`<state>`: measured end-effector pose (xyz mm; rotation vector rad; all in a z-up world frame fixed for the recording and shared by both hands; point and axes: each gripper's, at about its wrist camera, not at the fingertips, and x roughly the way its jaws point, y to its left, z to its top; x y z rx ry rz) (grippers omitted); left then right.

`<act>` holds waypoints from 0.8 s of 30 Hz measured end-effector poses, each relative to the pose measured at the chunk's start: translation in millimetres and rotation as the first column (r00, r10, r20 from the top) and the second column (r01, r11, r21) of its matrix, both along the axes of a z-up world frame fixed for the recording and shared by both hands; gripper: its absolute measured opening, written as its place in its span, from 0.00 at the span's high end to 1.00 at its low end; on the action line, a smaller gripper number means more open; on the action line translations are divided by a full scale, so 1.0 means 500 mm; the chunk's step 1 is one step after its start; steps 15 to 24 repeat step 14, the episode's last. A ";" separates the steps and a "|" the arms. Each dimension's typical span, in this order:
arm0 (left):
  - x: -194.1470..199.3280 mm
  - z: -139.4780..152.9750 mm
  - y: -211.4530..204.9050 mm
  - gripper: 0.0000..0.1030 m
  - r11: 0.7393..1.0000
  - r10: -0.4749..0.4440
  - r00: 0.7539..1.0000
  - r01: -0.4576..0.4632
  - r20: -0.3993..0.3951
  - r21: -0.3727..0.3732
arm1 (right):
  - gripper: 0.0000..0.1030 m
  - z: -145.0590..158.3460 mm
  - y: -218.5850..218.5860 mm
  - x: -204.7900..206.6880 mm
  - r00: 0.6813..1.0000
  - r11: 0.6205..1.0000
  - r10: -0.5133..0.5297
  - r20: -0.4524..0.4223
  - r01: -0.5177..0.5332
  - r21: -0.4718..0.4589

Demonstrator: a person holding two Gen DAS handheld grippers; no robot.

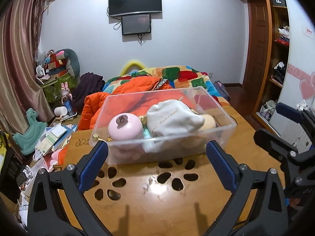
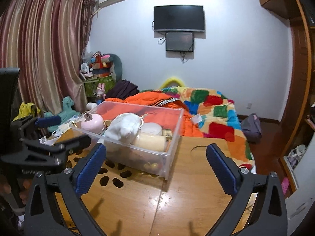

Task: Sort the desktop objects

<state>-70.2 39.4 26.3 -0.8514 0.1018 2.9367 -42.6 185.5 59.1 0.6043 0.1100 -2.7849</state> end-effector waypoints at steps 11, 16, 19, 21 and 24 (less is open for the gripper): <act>0.046 0.002 0.004 0.02 1.000 0.015 0.999 -0.015 -0.051 0.005 | 0.00 -0.010 0.001 0.041 0.999 0.999 0.025 -0.023 -0.024 0.033; 0.052 0.006 0.001 0.02 1.000 0.013 0.998 -0.012 -0.055 0.020 | 0.01 -0.016 0.000 0.045 0.999 0.999 0.031 -0.022 -0.030 0.044; 0.052 0.006 0.001 0.02 1.000 0.013 0.998 -0.012 -0.055 0.020 | 0.01 -0.016 0.000 0.045 0.999 0.999 0.031 -0.022 -0.030 0.044; 0.052 0.006 0.001 0.02 1.000 0.013 0.998 -0.012 -0.055 0.020 | 0.01 -0.016 0.000 0.045 0.999 0.999 0.031 -0.022 -0.030 0.044; 0.052 0.006 0.001 0.02 1.000 0.013 0.998 -0.012 -0.055 0.020 | 0.01 -0.016 0.000 0.045 0.999 0.999 0.031 -0.022 -0.030 0.044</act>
